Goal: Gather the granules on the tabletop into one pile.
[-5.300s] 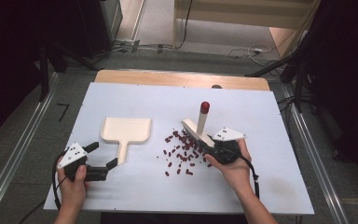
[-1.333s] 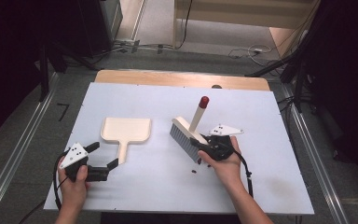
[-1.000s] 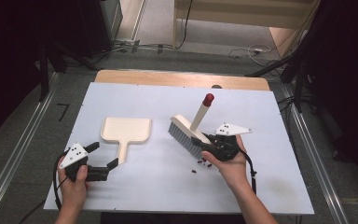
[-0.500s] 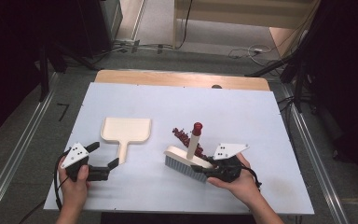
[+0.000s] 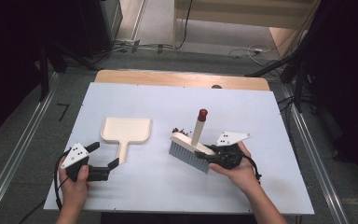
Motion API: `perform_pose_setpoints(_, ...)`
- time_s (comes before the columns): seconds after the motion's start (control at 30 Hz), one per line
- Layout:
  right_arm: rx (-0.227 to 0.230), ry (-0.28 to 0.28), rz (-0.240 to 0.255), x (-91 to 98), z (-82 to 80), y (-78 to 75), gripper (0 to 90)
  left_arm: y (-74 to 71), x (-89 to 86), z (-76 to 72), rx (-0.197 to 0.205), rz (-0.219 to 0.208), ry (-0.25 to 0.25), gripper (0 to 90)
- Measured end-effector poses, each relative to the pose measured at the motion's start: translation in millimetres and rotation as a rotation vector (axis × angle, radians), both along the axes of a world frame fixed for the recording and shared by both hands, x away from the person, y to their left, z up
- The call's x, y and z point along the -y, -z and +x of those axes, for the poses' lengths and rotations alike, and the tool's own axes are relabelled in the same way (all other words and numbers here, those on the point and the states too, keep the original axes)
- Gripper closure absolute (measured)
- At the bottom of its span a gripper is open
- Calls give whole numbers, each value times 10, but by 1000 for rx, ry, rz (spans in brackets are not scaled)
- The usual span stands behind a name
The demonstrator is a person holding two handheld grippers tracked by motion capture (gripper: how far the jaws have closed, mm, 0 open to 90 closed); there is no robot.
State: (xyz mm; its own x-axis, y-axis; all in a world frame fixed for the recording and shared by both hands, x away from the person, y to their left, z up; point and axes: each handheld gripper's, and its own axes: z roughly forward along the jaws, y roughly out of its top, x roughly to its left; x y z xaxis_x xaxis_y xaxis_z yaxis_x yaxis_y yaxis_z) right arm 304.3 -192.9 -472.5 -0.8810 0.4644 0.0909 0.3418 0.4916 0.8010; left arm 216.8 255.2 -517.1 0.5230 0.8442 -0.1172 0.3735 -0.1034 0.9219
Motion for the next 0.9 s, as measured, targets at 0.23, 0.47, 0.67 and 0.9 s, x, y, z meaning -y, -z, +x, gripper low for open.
perform_pose_setpoints(0.23,26,49,-14,3,106,-17,650,0,2,3,0,1,1,0)
perform_pose_setpoints(0.47,-10,65,21,13,137,-60,650,1,1,4,1,-1,1,0)
perform_pose_setpoints(0.67,7,88,62,-178,134,-213,650,2,12,9,1,5,4,0)
perform_pose_setpoints(0.9,-49,164,72,-457,267,-79,650,1,12,2,3,7,5,0)
